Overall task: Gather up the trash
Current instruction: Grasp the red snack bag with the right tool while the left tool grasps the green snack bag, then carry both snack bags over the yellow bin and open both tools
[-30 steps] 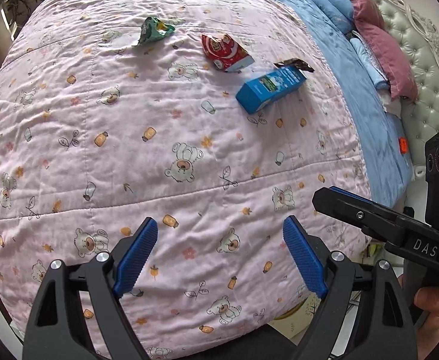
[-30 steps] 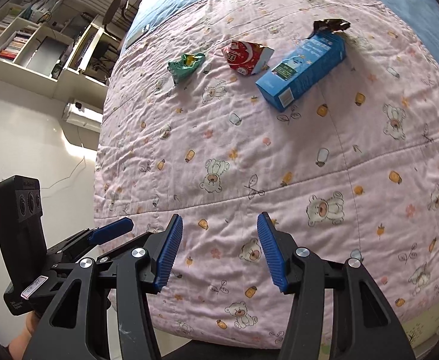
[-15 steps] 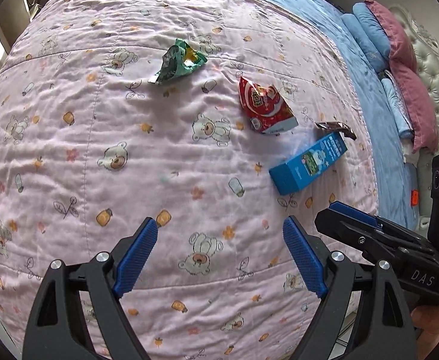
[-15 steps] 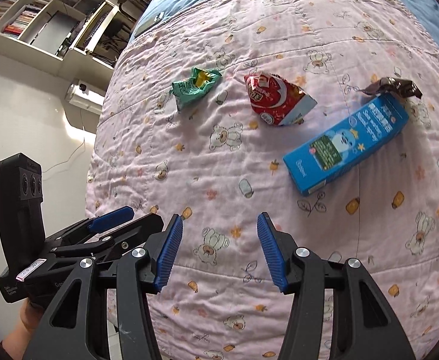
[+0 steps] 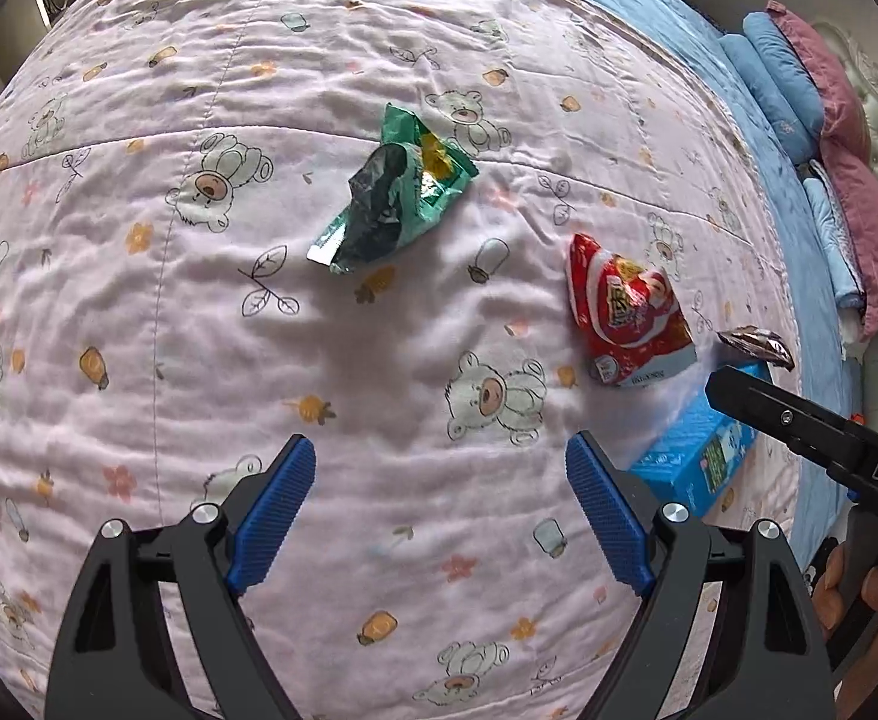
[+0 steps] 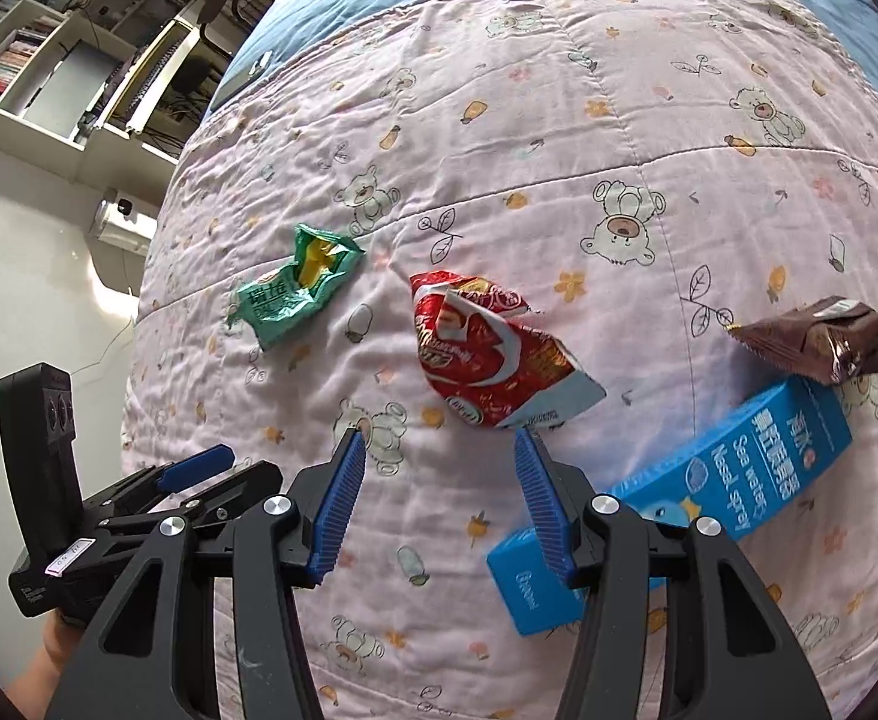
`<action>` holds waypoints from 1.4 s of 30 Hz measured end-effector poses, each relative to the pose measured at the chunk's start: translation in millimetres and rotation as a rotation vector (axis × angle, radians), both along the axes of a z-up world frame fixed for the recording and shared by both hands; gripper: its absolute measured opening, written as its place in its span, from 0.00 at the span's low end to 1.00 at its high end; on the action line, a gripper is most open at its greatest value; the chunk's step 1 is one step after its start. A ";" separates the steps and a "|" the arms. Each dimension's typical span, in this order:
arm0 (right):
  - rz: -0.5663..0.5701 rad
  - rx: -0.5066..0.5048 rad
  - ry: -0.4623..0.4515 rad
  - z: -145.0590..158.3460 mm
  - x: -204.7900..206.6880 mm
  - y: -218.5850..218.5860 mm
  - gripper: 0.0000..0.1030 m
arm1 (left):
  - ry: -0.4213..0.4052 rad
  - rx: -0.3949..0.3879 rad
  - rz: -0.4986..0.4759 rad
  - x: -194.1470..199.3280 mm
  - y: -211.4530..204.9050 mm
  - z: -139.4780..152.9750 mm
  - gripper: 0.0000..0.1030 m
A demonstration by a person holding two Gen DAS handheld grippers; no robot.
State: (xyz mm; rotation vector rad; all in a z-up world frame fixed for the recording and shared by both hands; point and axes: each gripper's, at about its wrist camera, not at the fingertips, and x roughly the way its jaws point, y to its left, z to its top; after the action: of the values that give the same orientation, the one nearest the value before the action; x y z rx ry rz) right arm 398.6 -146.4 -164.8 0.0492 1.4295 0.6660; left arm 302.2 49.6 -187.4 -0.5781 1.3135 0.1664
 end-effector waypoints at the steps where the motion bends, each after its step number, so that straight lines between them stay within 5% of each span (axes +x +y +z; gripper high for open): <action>1: 0.002 -0.007 -0.001 -4.4 3.6 2.7 0.50 | 0.001 0.002 0.003 4.8 3.5 -3.5 0.83; 4: 0.021 -0.032 -0.018 -12.6 13.4 11.9 0.52 | -0.006 0.008 0.010 16.8 11.9 -8.9 0.83; 8: 0.071 -0.103 -0.108 -19.1 28.6 31.7 0.68 | -0.008 0.028 0.015 35.6 21.4 -15.8 0.83; 12: 0.097 -0.143 -0.098 -38.4 38.5 43.9 0.69 | 0.002 0.038 0.028 53.1 31.2 -25.9 0.83; 21: 0.125 -0.131 -0.084 -59.6 34.7 49.5 0.62 | 0.004 0.040 0.001 76.0 33.7 -37.8 0.83; 27: 0.159 -0.140 -0.070 -74.8 30.9 49.2 0.46 | 0.009 0.062 0.008 83.1 31.7 -44.8 0.82; 35: 0.120 -0.091 -0.087 -62.9 21.7 39.3 0.39 | 0.029 0.162 -0.005 83.6 33.9 -43.9 0.42; 42: 0.086 -0.035 -0.081 -50.0 -4.1 36.2 0.38 | 0.002 0.148 -0.014 70.2 31.5 -33.2 0.23</action>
State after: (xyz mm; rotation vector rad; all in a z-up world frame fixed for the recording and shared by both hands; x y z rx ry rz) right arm 394.5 -110.2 -214.8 -0.0666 1.3709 0.7055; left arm 372.3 81.1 -220.6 -0.4429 1.2947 0.2508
